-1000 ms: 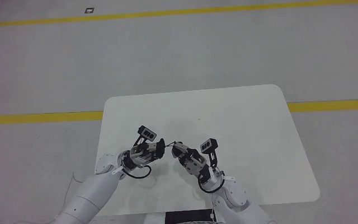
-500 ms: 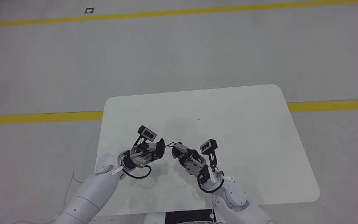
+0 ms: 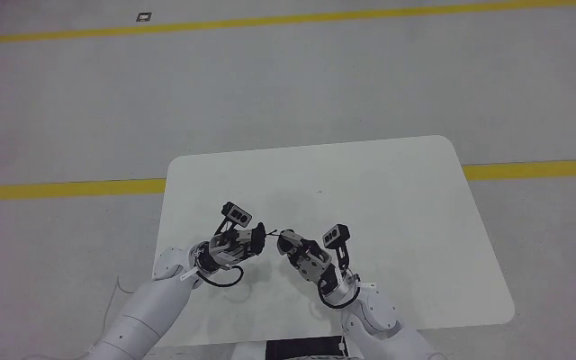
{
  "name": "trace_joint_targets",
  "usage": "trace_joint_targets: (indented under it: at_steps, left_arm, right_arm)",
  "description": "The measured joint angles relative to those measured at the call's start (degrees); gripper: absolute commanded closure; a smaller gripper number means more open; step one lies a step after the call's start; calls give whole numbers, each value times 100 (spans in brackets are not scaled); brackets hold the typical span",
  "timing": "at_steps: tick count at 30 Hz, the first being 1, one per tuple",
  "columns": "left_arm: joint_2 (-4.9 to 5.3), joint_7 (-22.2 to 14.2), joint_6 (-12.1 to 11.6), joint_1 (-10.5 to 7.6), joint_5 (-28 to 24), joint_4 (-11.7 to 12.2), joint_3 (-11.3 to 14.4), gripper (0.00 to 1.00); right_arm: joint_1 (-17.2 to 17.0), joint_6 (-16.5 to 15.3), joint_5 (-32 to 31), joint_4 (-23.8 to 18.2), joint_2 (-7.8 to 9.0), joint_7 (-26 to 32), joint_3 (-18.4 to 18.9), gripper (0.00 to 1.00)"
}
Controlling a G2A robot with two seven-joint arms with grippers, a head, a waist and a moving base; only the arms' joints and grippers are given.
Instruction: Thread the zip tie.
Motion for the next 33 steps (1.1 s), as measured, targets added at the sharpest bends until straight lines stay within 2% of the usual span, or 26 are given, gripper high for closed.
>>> trace_joint_targets:
  at_steps: [33]
  left_arm:
    - [0,0,0,0,0,0,0,100]
  right_arm:
    - [36,27,30,149,28,-106,-28,100]
